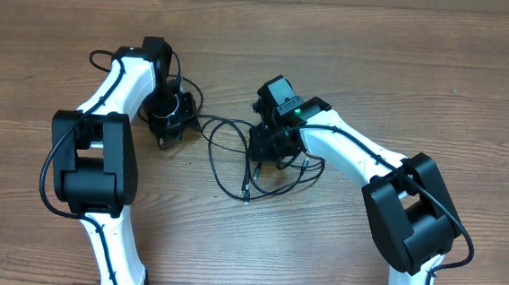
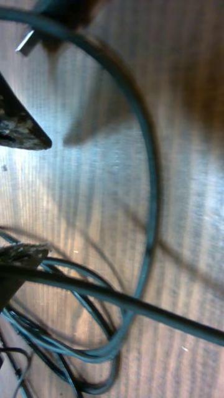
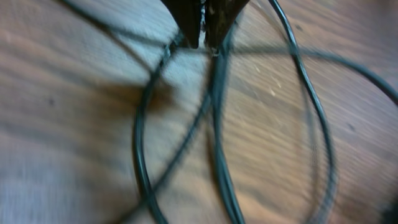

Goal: Untangle cables

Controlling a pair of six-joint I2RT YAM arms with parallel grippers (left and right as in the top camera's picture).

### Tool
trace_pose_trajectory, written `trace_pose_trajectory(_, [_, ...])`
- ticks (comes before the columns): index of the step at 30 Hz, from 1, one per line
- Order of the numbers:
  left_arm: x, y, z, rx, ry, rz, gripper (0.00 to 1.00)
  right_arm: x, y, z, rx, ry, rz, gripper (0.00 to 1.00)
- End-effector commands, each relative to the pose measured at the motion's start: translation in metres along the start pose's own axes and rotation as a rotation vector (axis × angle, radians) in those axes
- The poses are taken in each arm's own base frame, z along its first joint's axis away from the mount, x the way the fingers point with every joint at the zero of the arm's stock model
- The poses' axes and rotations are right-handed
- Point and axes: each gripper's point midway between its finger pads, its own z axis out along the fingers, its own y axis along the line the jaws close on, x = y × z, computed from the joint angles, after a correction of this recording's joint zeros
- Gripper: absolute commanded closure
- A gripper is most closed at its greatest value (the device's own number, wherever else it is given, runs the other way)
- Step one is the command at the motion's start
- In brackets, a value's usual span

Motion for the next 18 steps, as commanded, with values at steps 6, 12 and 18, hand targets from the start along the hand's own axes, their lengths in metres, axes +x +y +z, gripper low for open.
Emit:
trace_pose_trajectory(6, [-0.012,-0.013,-0.065,-0.061,-0.093,-0.027,0.59,0.033,-0.052,-0.006,0.269,0.111,0.008,0.96])
trace_pose_trajectory(12, [-0.007,-0.01,-0.071,-0.098,-0.079,0.02,0.48,0.047,-0.073,-0.016,0.335,0.172,0.049,0.82])
trace_pose_trajectory(18, [-0.001,0.002,-0.071,-0.169,-0.06,0.03,0.43,0.026,-0.038,-0.009,0.09,0.128,-0.044,0.53])
